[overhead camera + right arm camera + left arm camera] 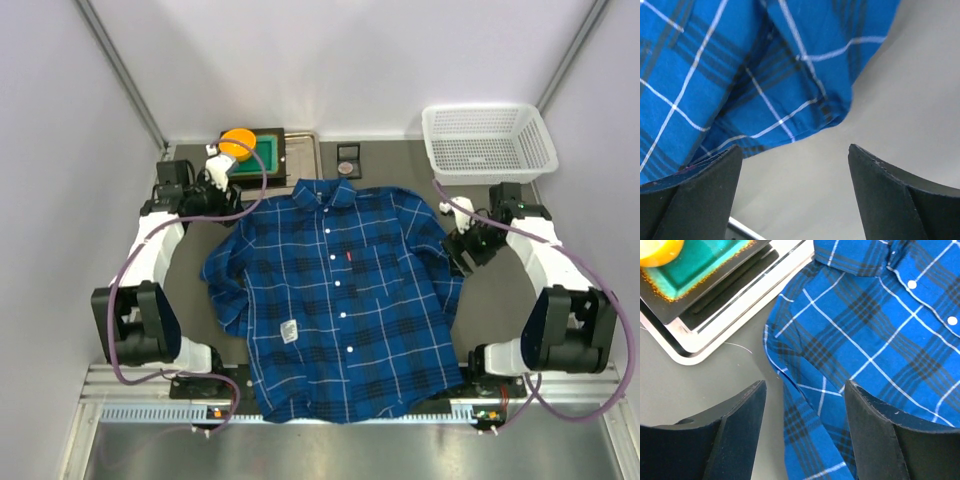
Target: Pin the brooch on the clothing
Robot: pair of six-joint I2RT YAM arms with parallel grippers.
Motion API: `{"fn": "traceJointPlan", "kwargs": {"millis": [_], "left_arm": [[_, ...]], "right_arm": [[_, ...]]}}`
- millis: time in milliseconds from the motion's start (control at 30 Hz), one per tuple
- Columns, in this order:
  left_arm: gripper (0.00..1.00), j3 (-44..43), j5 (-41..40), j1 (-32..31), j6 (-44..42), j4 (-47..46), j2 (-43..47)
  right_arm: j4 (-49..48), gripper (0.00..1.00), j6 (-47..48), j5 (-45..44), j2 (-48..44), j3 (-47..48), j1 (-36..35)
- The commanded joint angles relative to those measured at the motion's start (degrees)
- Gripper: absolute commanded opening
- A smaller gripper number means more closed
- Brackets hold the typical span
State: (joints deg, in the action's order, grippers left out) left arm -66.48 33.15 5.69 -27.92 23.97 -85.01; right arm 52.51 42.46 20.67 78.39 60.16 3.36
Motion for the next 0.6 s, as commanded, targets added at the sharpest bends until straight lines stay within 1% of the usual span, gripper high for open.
{"fn": "traceJointPlan", "kwargs": {"millis": [0, 133, 233, 300, 333, 367, 400, 433, 500, 533, 567], "left_arm": [[0.69, 3.45, 2.02, 0.11, 2.43, 0.82, 5.12], [0.69, 5.21, -0.18, 0.19, 3.92, 1.7, 6.43], [0.7, 5.74, -0.27, 0.63, 5.24, 2.92, 6.35], [0.72, 5.83, -2.11, 0.72, 5.94, 4.06, 5.56], [0.75, 5.49, -5.6, 0.72, 5.86, 5.2, 4.08], [0.75, 5.05, -6.68, 1.51, 5.17, 6.61, 3.11], [0.76, 3.74, -6.86, 2.12, 3.51, 9.93, 2.05], [0.78, 2.85, -7.56, 2.91, 2.97, 12.22, -0.13], [0.79, 0.49, -8.18, 5.2, 1.39, 15.74, -2.08], [0.79, -0.05, -7.92, 6.16, 1.03, 19.24, -3.13], [0.8, -0.58, -5.66, 8.35, 0.42, 21.19, -3.58]], "right_arm": [[0.31, 0.83, -1.58, -0.1, 2.99, -1.71, 2.88], [-1.8, 0.8, -3.96, -1.07, 8.17, -1.36, 3.41], [-1.89, 0.75, -5.71, 0.25, 12.56, -0.4, 3.32], [-2.15, 0.69, -6.68, 0.6, 14.93, 0.31, 3.32], [-2.32, 0.61, -6.95, 0.6, 15.56, 0.57, 3.41], [-2.41, 0.55, -7.04, 0.6, 15.91, 0.92, 3.33], [-2.5, 0.49, -7.3, 0.78, 16.26, 1.1, 3.41], [-2.76, 0.3, -7.39, 0.69, 16.36, 1.19, 3.33], [-2.85, 0.04, -8.17, 0.61, 16.18, 1.8, 3.41], [-2.94, 0.0, -8.53, 0.52, 15.57, 1.89, 3.33], [-3.03, 0.0, -8.79, 0.6, 15.13, 2.32, 3.32]]}}
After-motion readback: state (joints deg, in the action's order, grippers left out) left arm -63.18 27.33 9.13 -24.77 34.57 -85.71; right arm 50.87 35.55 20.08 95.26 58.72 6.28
